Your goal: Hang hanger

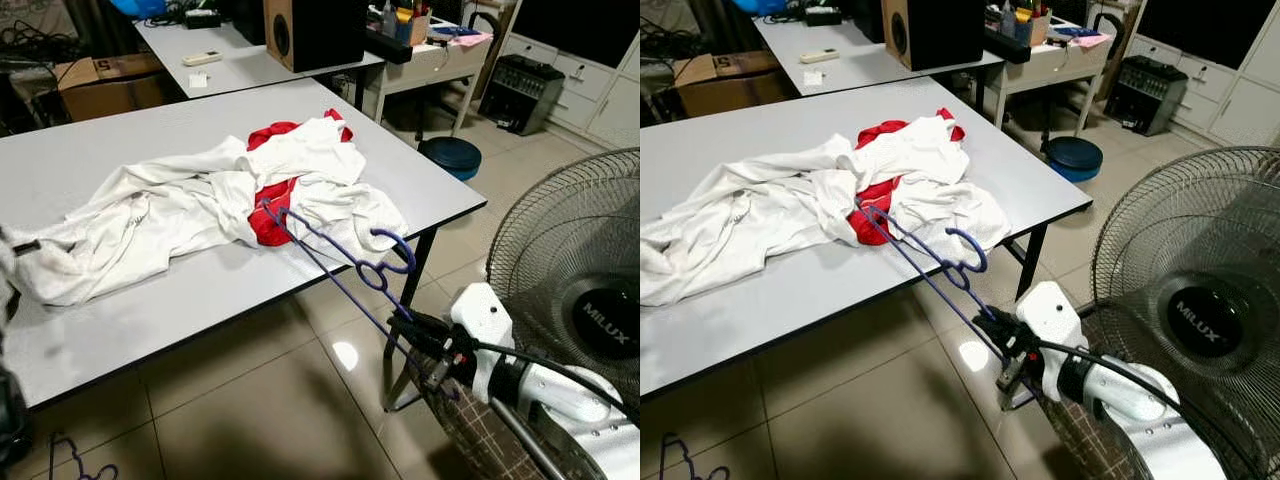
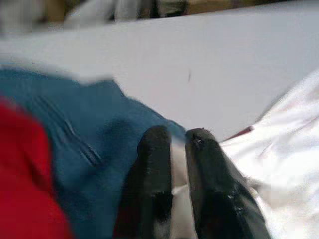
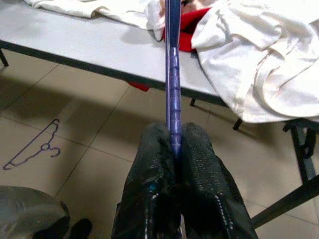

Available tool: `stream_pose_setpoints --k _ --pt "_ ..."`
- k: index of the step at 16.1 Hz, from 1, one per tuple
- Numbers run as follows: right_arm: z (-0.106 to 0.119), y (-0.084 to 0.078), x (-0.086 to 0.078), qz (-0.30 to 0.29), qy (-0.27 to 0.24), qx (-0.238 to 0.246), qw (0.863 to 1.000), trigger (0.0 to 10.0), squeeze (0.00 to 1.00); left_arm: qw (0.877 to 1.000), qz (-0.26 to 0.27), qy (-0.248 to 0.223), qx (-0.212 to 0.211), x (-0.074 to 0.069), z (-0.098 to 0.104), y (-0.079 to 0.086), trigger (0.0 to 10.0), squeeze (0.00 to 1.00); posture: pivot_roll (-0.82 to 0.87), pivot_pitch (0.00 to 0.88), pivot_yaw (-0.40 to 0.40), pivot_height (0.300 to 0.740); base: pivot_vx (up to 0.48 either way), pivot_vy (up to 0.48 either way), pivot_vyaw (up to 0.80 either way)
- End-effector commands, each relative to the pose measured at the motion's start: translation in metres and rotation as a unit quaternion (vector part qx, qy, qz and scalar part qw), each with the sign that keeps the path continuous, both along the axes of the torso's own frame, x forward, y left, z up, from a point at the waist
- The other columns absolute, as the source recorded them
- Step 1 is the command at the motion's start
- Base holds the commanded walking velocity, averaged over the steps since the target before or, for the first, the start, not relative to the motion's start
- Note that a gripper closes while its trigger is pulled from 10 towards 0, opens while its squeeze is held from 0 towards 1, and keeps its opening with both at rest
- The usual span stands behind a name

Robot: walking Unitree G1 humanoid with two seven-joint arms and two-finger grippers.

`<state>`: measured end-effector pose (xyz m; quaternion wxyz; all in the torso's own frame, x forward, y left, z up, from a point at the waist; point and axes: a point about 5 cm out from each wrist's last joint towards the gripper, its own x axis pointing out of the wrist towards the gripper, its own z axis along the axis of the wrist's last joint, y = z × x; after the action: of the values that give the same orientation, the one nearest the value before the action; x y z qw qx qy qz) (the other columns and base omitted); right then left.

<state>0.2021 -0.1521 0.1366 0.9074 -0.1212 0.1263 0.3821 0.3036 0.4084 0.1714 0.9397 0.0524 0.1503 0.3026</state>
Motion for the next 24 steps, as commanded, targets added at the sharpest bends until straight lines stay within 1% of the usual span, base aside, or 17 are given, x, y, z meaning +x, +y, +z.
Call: stream_pose_setpoints --k 1,2,3,6,7,8,9,11,12,13,15,16,17,19,21,23,24 --pt "0.004 -0.003 -0.001 -0.007 -0.01 0.001 1.0 10.0 0.0 0.996 -0.045 0.025 0.07 0.003 0.015 0.002 10.0 1.0 -0.08 0.0 0.046 0.74 0.0 0.0 0.0" --pt "0.004 -0.003 0.0 -0.009 -0.011 0.0 1.0 10.0 0.0 0.993 -0.071 0.019 0.091 0.009 0.026 -0.001 10.0 1.0 -0.08 0.0 0.042 0.74 0.0 0.0 0.0" --pt "0.004 -0.003 0.001 -0.009 -0.011 0.0 1.0 10.0 0.0 0.993 -0.076 0.017 0.092 0.01 0.028 -0.002 10.0 1.0 -0.08 0.0 0.042 0.74 0.0 0.0 0.0" --pt "0.005 -0.002 0.004 -0.01 -0.015 0.004 1.0 10.0 0.0 0.984 -0.123 -0.046 0.119 0.028 0.048 -0.02 10.0 1.0 -0.08 0.0 0.038 0.74 0.0 0.0 0.0" --pt "0.005 -0.002 0.004 -0.008 -0.015 0.003 1.0 10.0 0.0 0.975 -0.185 -0.062 0.103 0.039 0.045 -0.041 10.0 1.0 -0.08 0.0 0.035 0.74 0.0 0.0 0.0" --pt "0.005 -0.002 0.004 -0.007 -0.015 0.003 1.0 10.0 0.0 0.966 -0.236 -0.062 0.088 0.045 0.038 -0.055 10.0 0.04 -0.08 0.0 0.034 0.74 0.0 0.0 0.0" --pt "0.005 -0.002 0.004 -0.004 -0.015 0.001 1.0 10.0 0.0 0.926 -0.368 0.001 0.081 0.051 0.01 -0.09 10.0 0.0 -0.08 0.0 0.034 0.74 0.0 0.0 0.0" --pt "0.005 -0.002 0.005 -0.002 -0.014 -0.001 1.0 10.0 0.0 0.882 -0.46 0.07 0.075 0.048 -0.02 -0.117 10.0 0.0 -0.09 0.0 0.031 0.74 0.0 0.0 0.0" --pt "0.005 -0.002 0.005 -0.002 -0.014 -0.001 1.0 10.0 0.0 0.882 -0.46 0.07 0.075 0.048 -0.02 -0.117 10.0 0.0 -0.09 0.0 0.031 0.74 0.0 0.0 0.0" --pt "0.005 -0.002 0.006 0.001 -0.015 -0.001 1.0 10.0 0.0 0.855 -0.505 0.099 0.057 0.045 -0.041 -0.139 10.0 0.0 -0.09 0.0 0.029 0.74 0.0 0.0 0.0" --pt "0.005 -0.001 0.006 0.005 -0.015 -0.002 1.0 10.0 0.0 0.837 -0.529 0.126 0.059 0.043 -0.057 -0.155 10.0 0.0 -0.09 0.0 0.029 0.74 0.0 0.0 0.0" --pt "0.005 0.0 0.007 0.006 -0.015 -0.002 1.0 10.0 0.0 0.831 -0.533 0.149 0.066 0.039 -0.065 -0.156 10.0 0.0 -0.09 0.0 0.03 0.74 0.0 0.0 0.0" --pt "0.005 0.0 0.006 0.009 -0.015 -0.003 1.0 10.0 0.0 0.826 -0.526 0.174 0.1 0.036 -0.07 -0.152 10.0 0.0 -0.09 0.0 0.031 0.74 0.0 0.0 0.0" --pt "0.005 0.0 0.005 0.009 -0.014 -0.004 1.0 10.0 0.0 0.836 -0.505 0.176 0.126 0.036 -0.069 -0.146 10.0 0.0 -0.09 0.0 0.033 0.74 0.0 0.0 0.0" --pt "0.005 -0.001 0.004 0.01 -0.012 -0.005 1.0 10.0 0.0 0.842 -0.503 0.147 0.129 0.034 -0.063 -0.142 10.0 0.0 -0.09 0.0 0.035 0.74 0.0 0.0 0.0" --pt "0.004 0.0 0.002 0.012 -0.01 -0.004 1.0 10.0 0.0 0.838 -0.531 0.078 0.096 0.028 -0.053 -0.147 10.0 0.0 -0.09 0.0 0.03 0.74 0.0 0.0 0.0" --pt "0.003 0.0 0.002 0.013 -0.008 -0.003 1.0 10.0 0.0 0.844 -0.52 0.076 0.103 0.026 -0.053 -0.142 10.0 0.0 -0.08 0.0 0.024 0.74 0.0 0.0 0.0"
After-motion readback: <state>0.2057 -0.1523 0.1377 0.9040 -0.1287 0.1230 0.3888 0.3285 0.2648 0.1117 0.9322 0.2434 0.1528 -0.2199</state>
